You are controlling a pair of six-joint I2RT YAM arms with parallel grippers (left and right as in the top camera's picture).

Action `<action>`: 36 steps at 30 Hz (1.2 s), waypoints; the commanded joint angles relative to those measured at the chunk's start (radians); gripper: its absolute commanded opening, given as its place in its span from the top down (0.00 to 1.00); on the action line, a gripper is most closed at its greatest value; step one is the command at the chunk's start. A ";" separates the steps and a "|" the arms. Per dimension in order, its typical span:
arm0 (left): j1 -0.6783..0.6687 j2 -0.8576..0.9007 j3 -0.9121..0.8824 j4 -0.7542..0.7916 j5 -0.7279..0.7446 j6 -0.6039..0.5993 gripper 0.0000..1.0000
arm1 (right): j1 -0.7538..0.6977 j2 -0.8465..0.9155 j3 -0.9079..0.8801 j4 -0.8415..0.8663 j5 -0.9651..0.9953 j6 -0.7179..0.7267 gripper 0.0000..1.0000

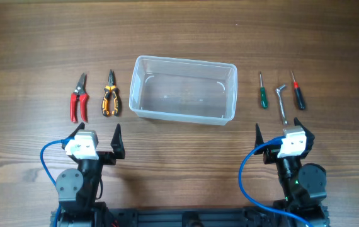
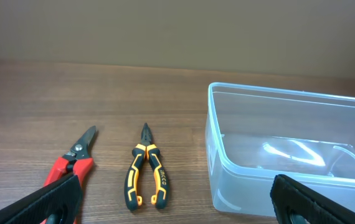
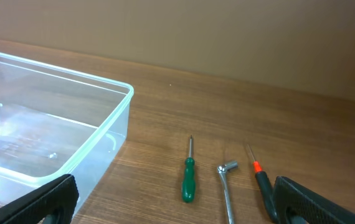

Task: Pack container

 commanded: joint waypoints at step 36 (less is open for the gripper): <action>0.001 -0.007 -0.010 0.003 -0.002 0.016 0.00 | -0.122 1.803 1.651 -0.685 -0.169 0.063 0.00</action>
